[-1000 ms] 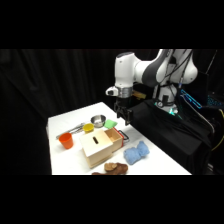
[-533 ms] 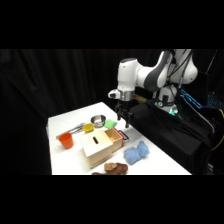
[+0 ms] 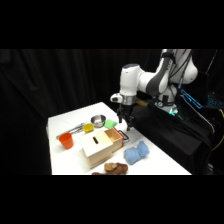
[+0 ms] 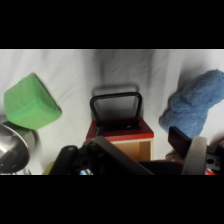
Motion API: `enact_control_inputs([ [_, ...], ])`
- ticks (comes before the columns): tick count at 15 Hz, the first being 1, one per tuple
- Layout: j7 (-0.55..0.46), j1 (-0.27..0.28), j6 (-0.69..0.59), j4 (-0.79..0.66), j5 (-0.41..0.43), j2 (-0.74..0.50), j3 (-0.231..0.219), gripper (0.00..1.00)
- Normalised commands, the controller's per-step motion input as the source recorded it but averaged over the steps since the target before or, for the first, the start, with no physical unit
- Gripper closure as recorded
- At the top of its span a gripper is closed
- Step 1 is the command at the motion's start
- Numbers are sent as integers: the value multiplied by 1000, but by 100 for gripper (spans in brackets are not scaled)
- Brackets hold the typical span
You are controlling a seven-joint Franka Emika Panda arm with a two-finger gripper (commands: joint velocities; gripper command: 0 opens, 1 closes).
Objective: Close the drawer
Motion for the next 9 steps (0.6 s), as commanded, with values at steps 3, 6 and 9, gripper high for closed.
enact_control_inputs([
  [3, 10, 51, 289, -59, 187, 106, 55, 0],
  [6, -8, 41, 280, -28, 185, 123, 65, 0],
  [9, -38, 26, 267, -3, 209, 135, 87, 0],
])
